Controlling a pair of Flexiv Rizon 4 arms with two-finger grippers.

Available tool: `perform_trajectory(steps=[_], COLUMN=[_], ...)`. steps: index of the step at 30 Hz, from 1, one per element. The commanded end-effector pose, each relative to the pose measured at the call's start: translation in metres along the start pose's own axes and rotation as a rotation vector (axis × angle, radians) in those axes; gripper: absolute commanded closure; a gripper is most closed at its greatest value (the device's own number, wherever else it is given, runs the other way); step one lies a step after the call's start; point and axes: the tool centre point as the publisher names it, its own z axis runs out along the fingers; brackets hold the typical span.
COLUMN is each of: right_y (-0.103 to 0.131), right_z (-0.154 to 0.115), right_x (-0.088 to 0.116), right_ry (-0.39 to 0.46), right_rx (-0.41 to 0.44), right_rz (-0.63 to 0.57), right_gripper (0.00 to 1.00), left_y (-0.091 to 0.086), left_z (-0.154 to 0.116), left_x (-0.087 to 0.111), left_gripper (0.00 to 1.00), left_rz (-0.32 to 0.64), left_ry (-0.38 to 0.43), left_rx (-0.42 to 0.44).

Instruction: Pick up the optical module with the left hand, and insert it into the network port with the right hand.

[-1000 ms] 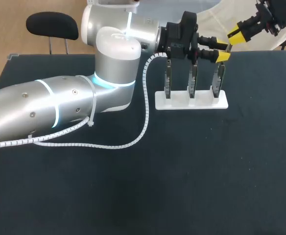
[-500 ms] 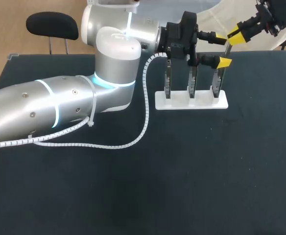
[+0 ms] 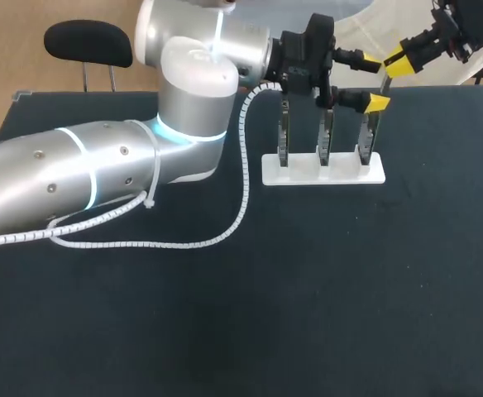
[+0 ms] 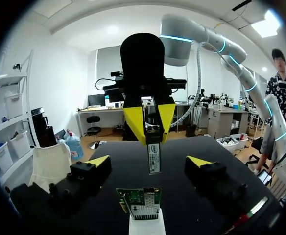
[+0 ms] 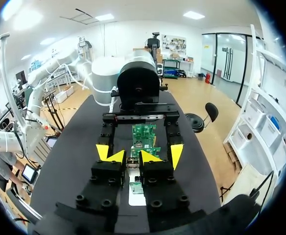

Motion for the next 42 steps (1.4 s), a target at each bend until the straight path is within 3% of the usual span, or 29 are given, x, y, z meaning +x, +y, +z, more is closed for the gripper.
perform_trajectory(steps=[1, 14, 21, 42], right_y=[-0.002, -0.002, -0.002, -0.003], right_z=[0.0, 0.0, 0.0, 0.0], right_x=[0.001, 0.001, 0.001, 0.0], right_ry=[0.001, -0.001, 0.002, 0.013], right_rx=[-0.001, -0.002, -0.005, -0.011], right_rz=[0.003, 0.001, 0.001, -0.001], right_gripper=[1.0, 1.0, 1.0, 1.0], left_y=[0.001, 0.001, -0.001, -0.001], left_z=[-0.007, -0.024, -0.024, -0.024], left_x=[-0.006, -0.016, -0.004, 0.009], left_gripper=[0.0, 0.0, 0.0, 0.0], left_rz=[0.001, 0.027, -0.051, -0.087], left_ry=[0.068, 0.198, 0.282, 0.362], left_rx=[0.002, 0.0, 0.048, 0.058])
